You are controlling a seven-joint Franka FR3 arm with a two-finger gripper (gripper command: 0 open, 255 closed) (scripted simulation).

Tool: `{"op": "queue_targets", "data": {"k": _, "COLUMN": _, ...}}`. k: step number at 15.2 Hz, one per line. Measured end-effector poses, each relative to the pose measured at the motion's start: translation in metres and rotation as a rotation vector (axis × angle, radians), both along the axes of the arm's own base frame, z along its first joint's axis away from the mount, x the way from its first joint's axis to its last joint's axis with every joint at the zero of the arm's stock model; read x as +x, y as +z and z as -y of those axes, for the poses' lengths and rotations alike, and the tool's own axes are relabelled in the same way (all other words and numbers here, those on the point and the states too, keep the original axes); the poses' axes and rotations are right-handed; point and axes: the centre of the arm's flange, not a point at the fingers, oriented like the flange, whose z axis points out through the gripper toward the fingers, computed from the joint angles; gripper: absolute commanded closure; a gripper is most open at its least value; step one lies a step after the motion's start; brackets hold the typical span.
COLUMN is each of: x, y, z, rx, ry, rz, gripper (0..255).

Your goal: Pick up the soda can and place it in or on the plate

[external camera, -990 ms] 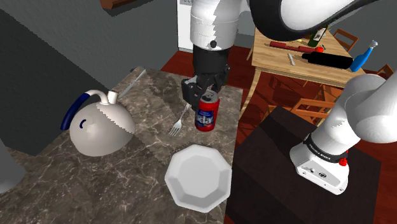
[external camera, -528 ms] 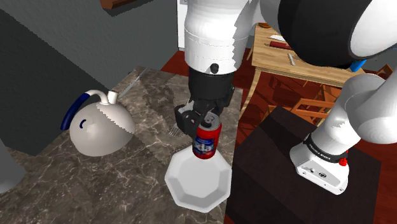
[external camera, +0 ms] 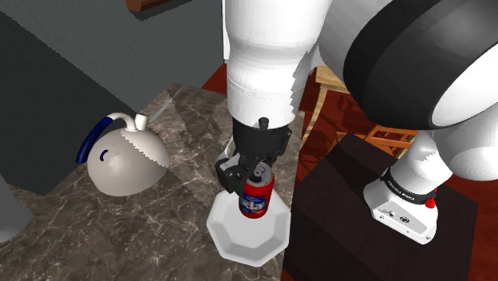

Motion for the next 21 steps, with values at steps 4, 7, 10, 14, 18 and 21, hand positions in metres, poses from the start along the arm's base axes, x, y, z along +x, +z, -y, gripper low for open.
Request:
{"op": "queue_targets", "data": {"k": 4, "x": 0.0, "y": -0.022, "z": -0.001, "rx": 0.0, "ry": 0.0, "rz": 0.0, "gripper": 255}}
{"op": "queue_targets", "data": {"k": 7, "x": -0.001, "y": -0.037, "z": -0.001, "rx": 0.0, "ry": 0.0, "rz": 0.0, "gripper": 255}}
{"op": "queue_targets", "data": {"k": 10, "x": 0.0, "y": -0.054, "z": -0.001, "rx": 0.0, "ry": 0.0, "rz": 0.0, "gripper": 255}}
{"op": "queue_targets", "data": {"k": 14, "x": 0.0, "y": -0.069, "z": 0.0, "rx": 0.0, "ry": 0.0, "rz": 0.0, "gripper": 255}}
{"op": "queue_targets", "data": {"k": 18, "x": 0.0, "y": -0.07, "z": 0.0, "rx": 0.0, "ry": 0.0, "rz": 0.0, "gripper": 255}}
{"op": "queue_targets", "data": {"k": 21, "x": 0.0, "y": -0.07, "z": 0.0, "rx": 0.001, "ry": 0.0, "rz": 0.001, "gripper": 0}}
